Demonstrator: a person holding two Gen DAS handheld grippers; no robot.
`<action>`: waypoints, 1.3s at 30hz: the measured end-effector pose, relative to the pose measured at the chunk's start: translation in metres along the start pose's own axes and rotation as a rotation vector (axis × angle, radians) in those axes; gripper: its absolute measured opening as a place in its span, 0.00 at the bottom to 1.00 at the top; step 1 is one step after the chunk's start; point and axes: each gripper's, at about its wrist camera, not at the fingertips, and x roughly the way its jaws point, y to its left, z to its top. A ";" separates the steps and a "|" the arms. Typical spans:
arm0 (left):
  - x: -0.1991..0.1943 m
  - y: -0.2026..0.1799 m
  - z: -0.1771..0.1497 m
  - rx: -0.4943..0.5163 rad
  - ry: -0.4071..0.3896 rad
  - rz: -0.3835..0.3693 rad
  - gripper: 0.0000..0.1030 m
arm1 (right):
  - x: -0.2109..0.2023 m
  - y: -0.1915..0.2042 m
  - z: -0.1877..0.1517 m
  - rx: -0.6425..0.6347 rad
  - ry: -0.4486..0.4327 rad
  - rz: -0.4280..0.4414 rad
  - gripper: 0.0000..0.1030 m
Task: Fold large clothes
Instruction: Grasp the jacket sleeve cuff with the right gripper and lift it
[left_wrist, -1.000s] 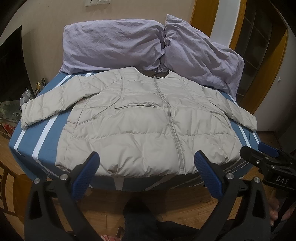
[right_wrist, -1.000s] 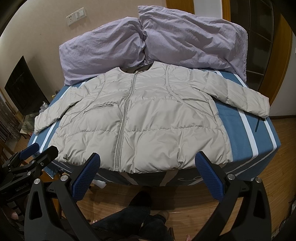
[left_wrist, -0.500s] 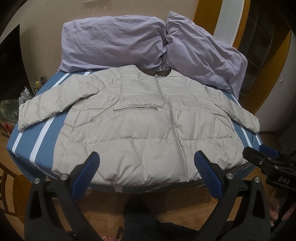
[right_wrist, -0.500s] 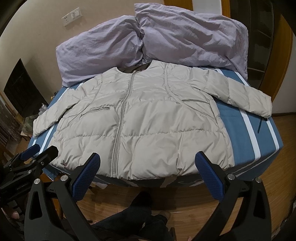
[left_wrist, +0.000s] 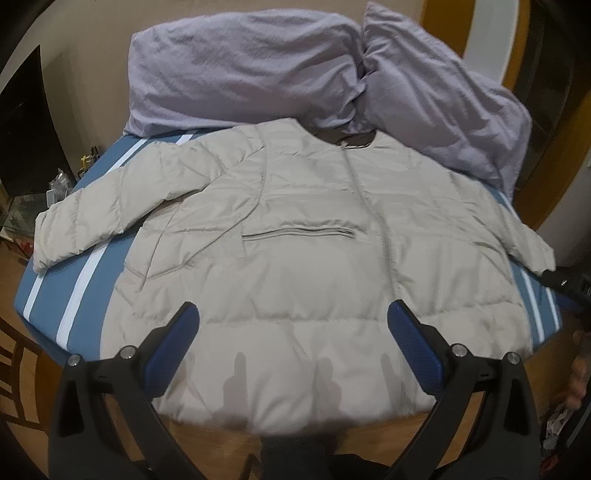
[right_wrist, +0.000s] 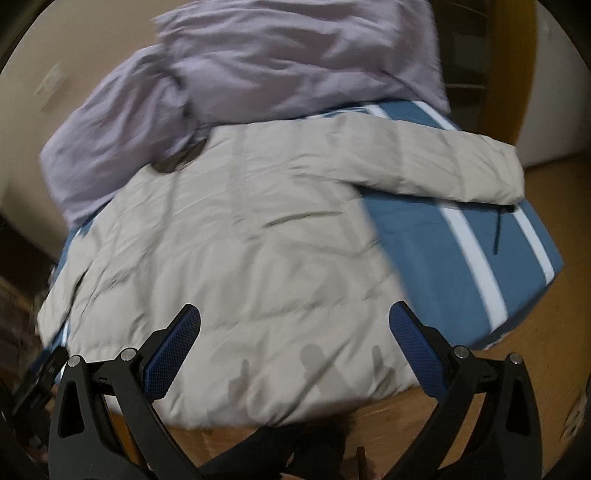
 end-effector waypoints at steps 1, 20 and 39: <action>0.006 0.001 0.003 -0.001 0.006 0.008 0.98 | 0.006 -0.010 0.006 0.018 -0.001 -0.023 0.99; 0.077 -0.002 0.050 0.014 0.099 0.092 0.98 | 0.085 -0.239 0.108 0.521 0.010 -0.367 0.90; 0.096 -0.004 0.060 0.016 0.132 0.087 0.98 | 0.111 -0.242 0.117 0.454 0.027 -0.327 0.25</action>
